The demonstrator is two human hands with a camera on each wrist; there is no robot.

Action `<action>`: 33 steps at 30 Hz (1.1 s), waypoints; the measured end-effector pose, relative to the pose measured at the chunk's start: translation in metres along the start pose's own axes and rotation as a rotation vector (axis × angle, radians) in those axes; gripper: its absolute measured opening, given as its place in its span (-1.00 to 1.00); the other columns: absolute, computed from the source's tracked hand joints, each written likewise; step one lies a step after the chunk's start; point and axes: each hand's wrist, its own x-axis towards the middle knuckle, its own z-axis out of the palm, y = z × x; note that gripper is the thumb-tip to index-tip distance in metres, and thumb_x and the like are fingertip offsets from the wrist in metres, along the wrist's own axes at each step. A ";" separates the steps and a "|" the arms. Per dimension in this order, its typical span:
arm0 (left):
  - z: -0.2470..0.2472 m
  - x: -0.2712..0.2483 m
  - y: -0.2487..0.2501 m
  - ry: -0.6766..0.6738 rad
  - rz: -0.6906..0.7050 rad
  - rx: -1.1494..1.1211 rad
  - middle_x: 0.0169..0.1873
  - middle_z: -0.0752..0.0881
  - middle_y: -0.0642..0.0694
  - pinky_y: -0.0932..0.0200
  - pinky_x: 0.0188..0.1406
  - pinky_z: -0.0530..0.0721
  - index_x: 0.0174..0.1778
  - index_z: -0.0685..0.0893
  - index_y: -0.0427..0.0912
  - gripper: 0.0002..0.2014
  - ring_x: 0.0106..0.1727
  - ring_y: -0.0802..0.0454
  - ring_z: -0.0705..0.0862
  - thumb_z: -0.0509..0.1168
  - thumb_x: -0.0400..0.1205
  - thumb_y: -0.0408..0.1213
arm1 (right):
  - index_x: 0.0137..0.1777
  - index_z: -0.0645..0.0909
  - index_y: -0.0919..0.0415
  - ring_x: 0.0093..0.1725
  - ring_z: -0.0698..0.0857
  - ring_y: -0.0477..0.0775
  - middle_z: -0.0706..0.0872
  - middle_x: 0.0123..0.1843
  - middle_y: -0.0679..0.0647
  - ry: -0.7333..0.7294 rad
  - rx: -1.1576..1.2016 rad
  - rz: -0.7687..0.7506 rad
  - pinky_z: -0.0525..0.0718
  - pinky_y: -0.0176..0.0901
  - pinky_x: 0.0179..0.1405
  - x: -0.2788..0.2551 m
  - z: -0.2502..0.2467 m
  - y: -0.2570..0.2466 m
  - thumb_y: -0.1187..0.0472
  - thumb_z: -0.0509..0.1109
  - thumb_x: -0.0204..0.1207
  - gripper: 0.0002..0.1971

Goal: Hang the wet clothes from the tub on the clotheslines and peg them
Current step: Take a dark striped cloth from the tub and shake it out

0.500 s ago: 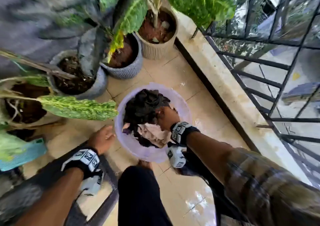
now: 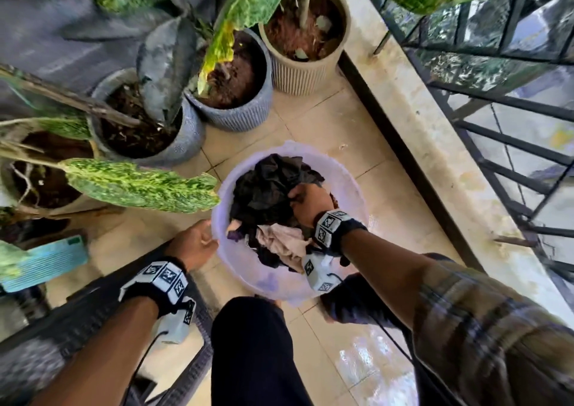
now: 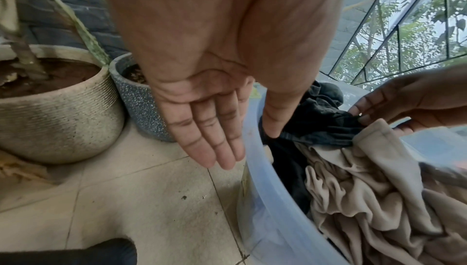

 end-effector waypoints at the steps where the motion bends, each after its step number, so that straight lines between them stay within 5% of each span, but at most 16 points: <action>1: -0.003 -0.003 0.004 -0.012 -0.005 0.033 -0.04 0.77 -0.17 0.00 0.11 0.67 0.41 0.55 -0.17 -0.57 0.03 -0.17 0.74 0.39 0.61 -0.23 | 0.18 0.74 0.04 0.19 0.71 0.15 0.79 0.18 0.04 0.020 0.011 -0.023 0.58 -0.20 0.15 -0.005 -0.002 -0.003 0.30 0.32 0.48 -0.68; 4: -0.013 -0.026 0.026 -0.004 0.020 0.074 0.09 0.75 -0.18 0.11 0.14 0.60 0.48 0.53 -0.15 -0.53 0.12 -0.15 0.71 0.37 0.63 -0.22 | 0.13 0.78 0.02 0.13 0.71 0.11 0.79 0.15 0.02 0.092 0.064 -0.148 0.60 -0.21 0.14 -0.031 -0.013 -0.014 0.34 0.32 0.48 -0.67; 8: -0.029 -0.064 0.068 0.020 0.227 0.060 0.47 0.57 -0.15 0.09 0.35 0.53 0.61 0.39 -0.11 -0.38 0.40 -0.10 0.60 0.41 0.61 -0.27 | -0.04 0.82 0.08 -0.03 0.69 0.12 0.74 0.01 0.11 0.181 0.204 -0.397 0.61 -0.05 0.06 -0.075 -0.029 -0.028 0.46 0.35 0.42 -0.69; 13: -0.047 -0.108 0.124 -0.016 0.474 0.030 0.57 0.44 -0.08 -0.04 0.47 0.51 0.65 0.32 0.05 -0.22 0.55 -0.08 0.45 0.50 0.51 -0.18 | -0.10 0.74 0.12 -0.12 0.68 0.04 0.66 -0.10 0.05 0.174 0.323 -0.545 0.65 -0.04 -0.06 -0.135 -0.066 -0.065 0.51 0.28 0.42 -0.69; 18: -0.073 -0.161 0.169 0.040 0.549 0.054 0.02 0.72 -0.06 -0.03 -0.02 0.69 0.11 0.70 -0.10 -0.83 0.06 -0.11 0.72 0.34 0.66 -0.16 | -0.08 0.63 0.14 -0.07 0.67 0.06 0.69 -0.10 0.01 0.229 0.414 -0.623 0.64 0.05 0.02 -0.190 -0.124 -0.107 0.46 0.23 0.54 -0.77; 20: -0.088 -0.186 0.182 0.049 0.557 0.029 0.00 0.74 -0.03 0.02 -0.06 0.65 0.11 0.68 -0.05 -0.80 0.03 -0.09 0.72 0.28 0.67 -0.06 | -0.05 0.62 0.11 -0.04 0.69 0.02 0.72 -0.09 -0.04 0.281 0.509 -0.571 0.66 0.02 0.05 -0.213 -0.147 -0.118 0.38 0.18 0.59 -0.78; 24: -0.109 -0.222 0.210 0.058 0.592 -0.032 0.24 0.68 0.00 0.12 0.04 0.60 0.52 0.45 -0.02 -0.38 0.16 0.06 0.65 0.41 0.53 -0.02 | 0.00 0.64 0.28 -0.05 0.72 -0.09 0.75 -0.09 0.02 0.222 0.637 -0.597 0.65 -0.28 0.03 -0.254 -0.182 -0.143 0.51 0.16 0.64 -0.76; 26: -0.116 -0.239 0.228 0.044 0.602 0.004 0.21 0.71 -0.17 0.15 -0.01 0.54 0.42 0.57 -0.21 -0.41 0.17 -0.10 0.68 0.37 0.48 -0.04 | 0.02 0.68 0.22 0.01 0.71 -0.13 0.75 -0.05 -0.04 0.247 0.523 -0.689 0.62 -0.31 0.08 -0.269 -0.192 -0.154 0.50 0.22 0.60 -0.75; 28: -0.126 -0.251 0.242 0.059 0.608 0.042 0.07 0.76 -0.29 0.19 -0.10 0.48 0.15 0.71 -0.26 -0.64 0.10 -0.26 0.72 0.35 0.54 -0.10 | 0.05 0.71 0.16 0.07 0.70 -0.15 0.76 0.00 -0.09 0.276 0.417 -0.730 0.62 -0.28 0.12 -0.279 -0.201 -0.160 0.52 0.26 0.53 -0.69; 30: -0.140 -0.263 0.248 0.038 0.639 -0.006 -0.07 0.81 -0.20 0.10 -0.12 0.61 -0.02 0.75 0.00 -0.75 -0.01 -0.26 0.76 0.32 0.54 0.05 | 0.10 0.71 0.14 0.04 0.70 -0.20 0.77 0.02 -0.08 0.311 0.400 -0.700 0.63 -0.24 0.09 -0.283 -0.211 -0.158 0.43 0.30 0.55 -0.74; 33: -0.165 -0.277 0.242 -0.045 0.673 -0.074 -0.21 0.80 0.14 -0.14 -0.06 0.75 -0.05 0.71 0.31 -0.69 -0.11 0.03 0.78 0.23 0.52 0.37 | 0.23 0.64 0.09 -0.29 0.57 -0.30 0.67 -0.20 -0.04 0.325 0.373 -0.615 0.53 -0.31 -0.18 -0.289 -0.234 -0.149 0.19 0.48 0.56 -0.74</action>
